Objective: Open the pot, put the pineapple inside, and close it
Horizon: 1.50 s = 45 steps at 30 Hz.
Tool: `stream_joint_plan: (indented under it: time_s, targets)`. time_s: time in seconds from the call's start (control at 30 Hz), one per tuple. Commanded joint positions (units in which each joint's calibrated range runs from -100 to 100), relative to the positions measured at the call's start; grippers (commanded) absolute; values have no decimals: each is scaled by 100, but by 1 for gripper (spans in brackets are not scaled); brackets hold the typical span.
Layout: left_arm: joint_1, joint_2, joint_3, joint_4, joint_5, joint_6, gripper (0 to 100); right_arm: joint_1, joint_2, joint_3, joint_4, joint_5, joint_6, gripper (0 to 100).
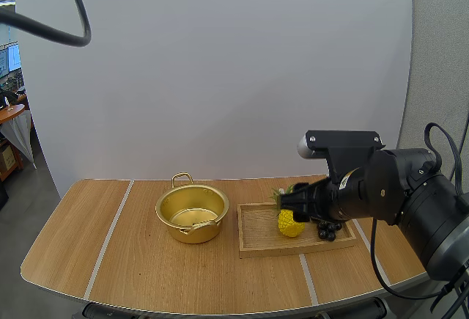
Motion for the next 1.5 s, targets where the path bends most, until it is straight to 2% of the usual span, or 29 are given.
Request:
stream_joint_plan:
  time_s: [0.0, 0.17, 0.37, 0.47, 0.83, 1.47]
  targets:
    - [-21, -28, -38, 67, -213, -59, 0, -20, 476, -35, 208, -1030, -97, 100]
    - [-21, -28, -38, 67, -213, -59, 0, -20, 1478, -35, 192, -1920, -107, 100]
    - [-21, -28, -38, 67, -213, -59, 0, -20, 2714, -35, -210, -3146, -136, 100]
    - [-21, -28, -38, 67, -213, -59, 0, -20, 3149, -35, -210, -3641, -136, 100]
    - [-21, -28, -38, 67, -213, -59, 0, -20, 3991, -800, -147, -3472, -81, 100]
    - [-21, -28, -38, 67, -213, -59, 0, -20, 5308, -816, -24, -3641, -66, 100]
